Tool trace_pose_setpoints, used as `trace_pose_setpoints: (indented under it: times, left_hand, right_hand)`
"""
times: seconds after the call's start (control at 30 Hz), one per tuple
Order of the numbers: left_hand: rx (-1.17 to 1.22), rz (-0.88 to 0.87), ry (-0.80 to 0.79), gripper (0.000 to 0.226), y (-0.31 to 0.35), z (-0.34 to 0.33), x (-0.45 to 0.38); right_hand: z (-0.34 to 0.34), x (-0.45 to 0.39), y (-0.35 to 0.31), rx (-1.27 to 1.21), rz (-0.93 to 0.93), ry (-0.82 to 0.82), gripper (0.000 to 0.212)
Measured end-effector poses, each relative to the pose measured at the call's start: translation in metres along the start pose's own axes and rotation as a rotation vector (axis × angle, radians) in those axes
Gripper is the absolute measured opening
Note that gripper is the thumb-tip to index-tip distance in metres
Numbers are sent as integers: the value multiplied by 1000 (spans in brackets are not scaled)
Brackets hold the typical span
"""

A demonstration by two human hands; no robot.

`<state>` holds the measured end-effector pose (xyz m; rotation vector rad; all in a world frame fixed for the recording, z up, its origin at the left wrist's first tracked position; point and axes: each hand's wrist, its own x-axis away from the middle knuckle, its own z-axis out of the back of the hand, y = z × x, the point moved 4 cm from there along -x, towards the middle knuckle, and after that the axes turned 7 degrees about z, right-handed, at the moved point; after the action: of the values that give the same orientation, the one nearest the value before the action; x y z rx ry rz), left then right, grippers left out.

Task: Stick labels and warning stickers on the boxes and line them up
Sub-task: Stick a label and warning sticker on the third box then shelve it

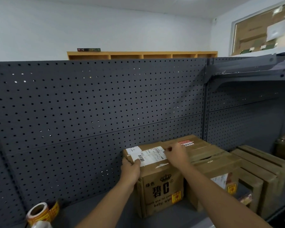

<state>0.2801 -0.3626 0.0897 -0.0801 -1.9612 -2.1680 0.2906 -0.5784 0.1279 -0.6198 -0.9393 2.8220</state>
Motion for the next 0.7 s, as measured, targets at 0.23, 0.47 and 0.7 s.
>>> trace_pose_setpoints:
  times: [0.23, 0.47, 0.7]
  left_hand:
    - [-236, -79, -78, 50, 14, 25, 4]
    - [-625, -529, -99, 32, 43, 70, 52]
    - [-1009, -757, 130, 46, 38, 128, 84]
  right_hand:
    - [5, 9, -10, 65, 61, -15, 12]
    - [5, 61, -63, 166, 360, 23, 38]
    - [-12, 102, -108, 42, 576, -45, 43]
